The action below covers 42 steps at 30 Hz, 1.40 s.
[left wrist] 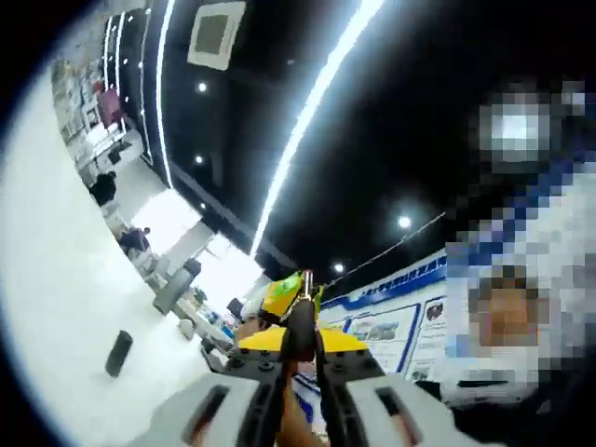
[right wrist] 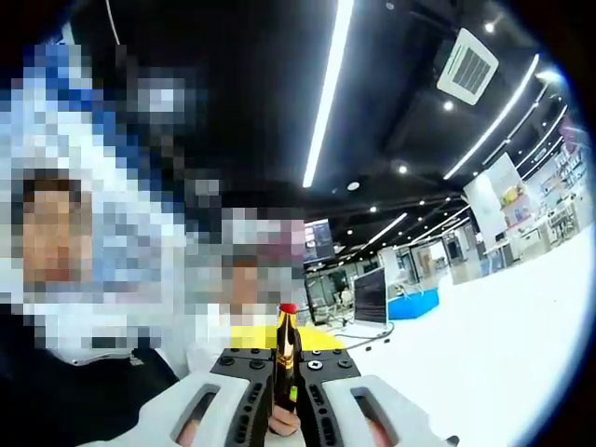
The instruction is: Unscrew the lipstick cap, remove the lipstick, and put the cap back on the lipstick
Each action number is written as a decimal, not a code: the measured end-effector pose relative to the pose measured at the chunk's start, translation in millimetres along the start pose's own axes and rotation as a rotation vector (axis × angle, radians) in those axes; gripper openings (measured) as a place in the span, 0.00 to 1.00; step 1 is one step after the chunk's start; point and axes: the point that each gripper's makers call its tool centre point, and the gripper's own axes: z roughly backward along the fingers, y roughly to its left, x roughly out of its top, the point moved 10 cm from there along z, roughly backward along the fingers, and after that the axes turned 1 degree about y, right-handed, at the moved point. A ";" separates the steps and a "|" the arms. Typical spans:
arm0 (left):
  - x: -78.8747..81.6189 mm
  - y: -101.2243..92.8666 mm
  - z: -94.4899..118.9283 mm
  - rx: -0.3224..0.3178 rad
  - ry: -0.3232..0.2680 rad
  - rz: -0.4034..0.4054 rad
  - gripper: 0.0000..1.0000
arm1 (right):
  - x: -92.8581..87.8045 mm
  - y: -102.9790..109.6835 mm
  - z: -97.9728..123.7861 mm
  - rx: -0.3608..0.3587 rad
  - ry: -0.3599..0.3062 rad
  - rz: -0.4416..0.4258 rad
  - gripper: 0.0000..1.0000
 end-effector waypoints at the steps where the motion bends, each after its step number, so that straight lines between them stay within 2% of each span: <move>1: 0.5 -0.6 -0.2 0.033 0.009 -0.085 0.15 | 0.0 -1.1 0.4 -0.011 0.000 0.003 0.05; 4: 1.7 -3.6 -2.1 0.164 0.030 -0.381 0.26 | 0.7 -4.0 2.7 -0.030 -0.011 -0.004 0.05; 6: 1.1 -5.9 -3.1 0.209 0.064 -0.489 0.30 | 1.5 -4.5 3.6 -0.035 -0.018 -0.007 0.05; 9: 0.0 -9.7 -4.6 0.264 0.111 -0.627 0.29 | 1.6 -4.8 4.0 -0.043 -0.020 -0.007 0.05; 12: 0.3 -14.3 -5.8 0.305 0.123 -0.743 0.28 | 1.4 -5.6 4.7 -0.048 -0.022 -0.012 0.05; 13: 1.6 -16.7 -4.7 0.341 0.128 -0.828 0.27 | 1.6 -6.1 5.3 -0.050 -0.026 -0.014 0.05; 14: 2.1 -17.7 -4.3 0.356 0.126 -0.861 0.27 | 1.8 -6.4 5.6 -0.054 -0.029 -0.011 0.05; 15: 3.9 -21.6 -4.3 0.395 0.130 -1.008 0.27 | 1.8 -6.5 5.9 -0.058 -0.030 -0.011 0.05; 18: -1.1 -30.9 -7.2 0.437 0.178 -1.239 0.25 | 1.7 -6.8 6.2 -0.059 -0.035 -0.020 0.05; 21: -4.6 -36.1 -8.6 0.434 0.193 -1.321 0.21 | 1.7 -6.0 6.1 -0.055 -0.037 -0.023 0.05; 23: -4.6 -38.2 -8.0 0.427 0.190 -1.306 0.14 | 1.9 -6.1 6.5 -0.056 -0.039 -0.025 0.05; 27: -2.2 -39.0 -8.0 0.418 0.194 -1.259 0.13 | 2.0 -6.0 8.1 -0.054 -0.040 -0.026 0.05; 31: -1.8 -35.7 -7.9 0.390 0.195 -1.125 0.13 | 2.0 -5.1 9.4 -0.049 -0.032 -0.021 0.05; 34: -0.8 -31.1 -7.5 0.339 0.175 -0.945 0.13 | 1.6 -4.4 10.1 -0.048 -0.027 -0.019 0.05; 37: 1.1 -22.3 -4.7 0.266 0.118 -0.694 0.13 | 1.3 -3.4 9.5 -0.046 -0.024 -0.016 0.05; 40: -1.4 -15.1 -3.6 0.183 0.079 -0.492 0.13 | 0.5 -2.4 8.1 -0.039 -0.021 -0.018 0.05; 42: -2.5 -10.1 -2.9 0.118 0.045 -0.327 0.13 | 0.2 -1.2 7.0 -0.031 -0.021 -0.020 0.05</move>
